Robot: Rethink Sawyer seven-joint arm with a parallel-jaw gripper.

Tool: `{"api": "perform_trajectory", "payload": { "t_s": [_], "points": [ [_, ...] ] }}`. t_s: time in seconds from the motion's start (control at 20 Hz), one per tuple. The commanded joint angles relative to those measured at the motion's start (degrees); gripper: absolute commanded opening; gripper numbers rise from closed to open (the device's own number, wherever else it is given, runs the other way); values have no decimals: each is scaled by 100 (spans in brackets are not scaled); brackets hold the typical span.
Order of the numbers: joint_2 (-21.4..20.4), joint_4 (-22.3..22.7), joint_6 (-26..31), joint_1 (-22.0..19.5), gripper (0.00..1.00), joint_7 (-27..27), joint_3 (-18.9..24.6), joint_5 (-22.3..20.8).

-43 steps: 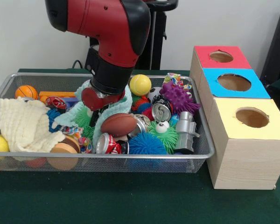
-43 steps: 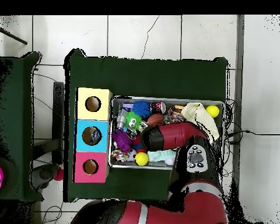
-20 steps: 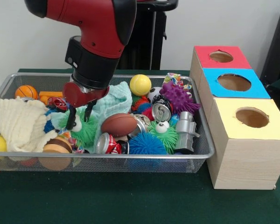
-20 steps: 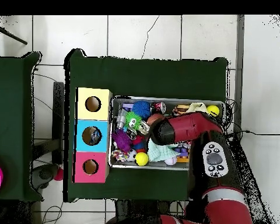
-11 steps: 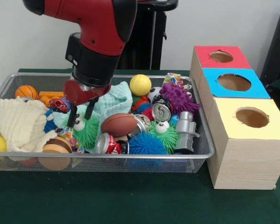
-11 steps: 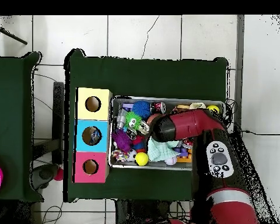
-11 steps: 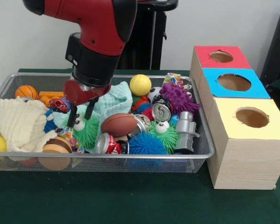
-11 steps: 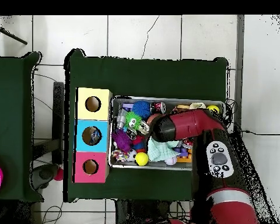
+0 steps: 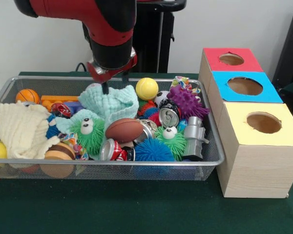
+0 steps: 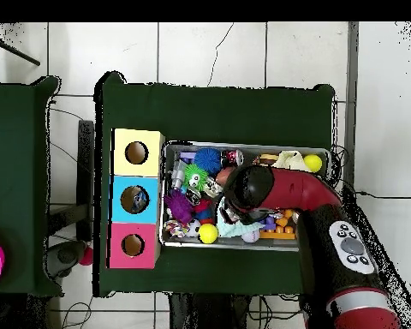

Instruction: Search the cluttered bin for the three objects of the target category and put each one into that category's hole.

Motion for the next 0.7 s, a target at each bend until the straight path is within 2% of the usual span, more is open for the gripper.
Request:
{"api": "perform_trajectory", "payload": {
  "t_s": [0.05,0.15,0.3,0.45,0.7],
  "points": [
    [90,1007,136,-179,100,812,689,1026],
    [125,1201,-322,-272,100,1101,744,1406],
    [157,1248,-746,-248,100,1188,669,1558],
    [356,902,-1565,-36,100,968,292,795],
    [578,607,-2585,75,100,954,-12,254]
  ]
}}
